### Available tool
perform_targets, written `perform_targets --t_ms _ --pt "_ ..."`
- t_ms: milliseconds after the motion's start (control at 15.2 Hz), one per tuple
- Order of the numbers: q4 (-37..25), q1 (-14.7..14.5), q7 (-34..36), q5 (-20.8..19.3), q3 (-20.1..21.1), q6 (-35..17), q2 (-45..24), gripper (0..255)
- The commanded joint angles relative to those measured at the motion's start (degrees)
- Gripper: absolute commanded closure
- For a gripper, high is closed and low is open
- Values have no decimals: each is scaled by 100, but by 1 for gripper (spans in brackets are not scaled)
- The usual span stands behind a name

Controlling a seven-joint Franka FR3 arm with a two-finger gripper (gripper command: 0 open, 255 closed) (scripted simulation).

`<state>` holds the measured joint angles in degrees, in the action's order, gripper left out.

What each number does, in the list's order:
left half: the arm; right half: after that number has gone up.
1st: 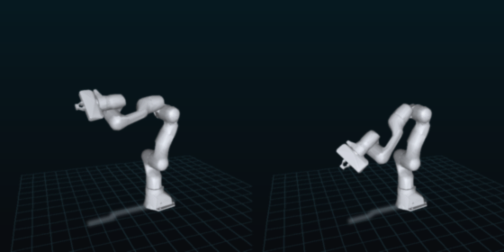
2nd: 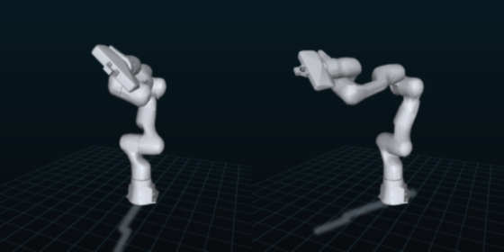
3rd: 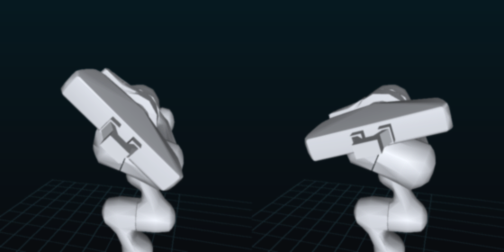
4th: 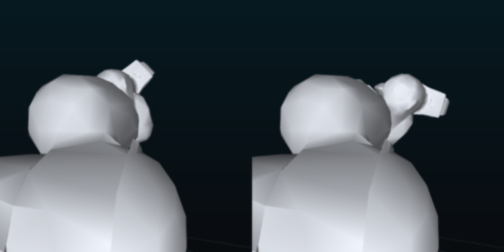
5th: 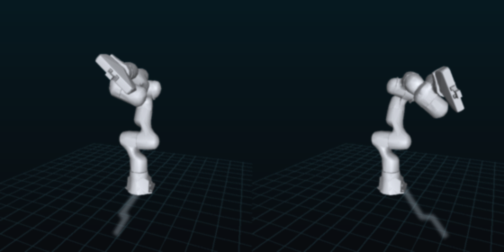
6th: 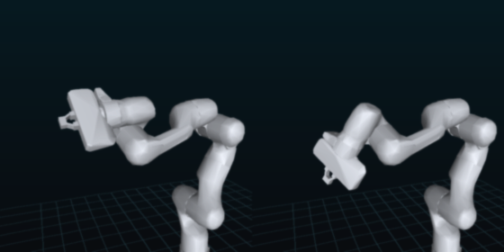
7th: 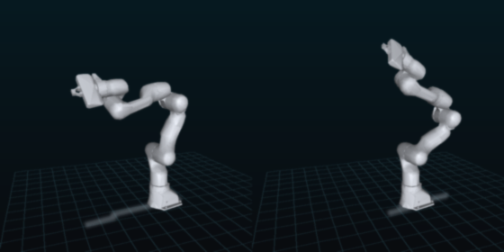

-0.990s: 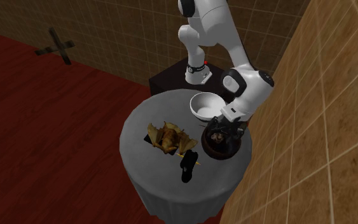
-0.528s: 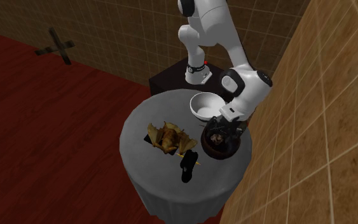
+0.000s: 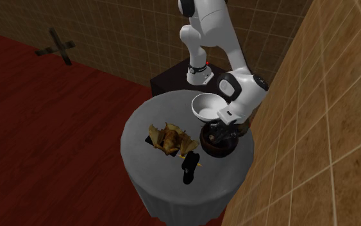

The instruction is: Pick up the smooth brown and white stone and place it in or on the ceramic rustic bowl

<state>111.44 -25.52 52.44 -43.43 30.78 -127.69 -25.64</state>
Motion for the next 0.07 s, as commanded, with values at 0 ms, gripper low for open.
perform_targets --t_ms 0 --pt "63 -1 3 1 -18 105 -53 255"
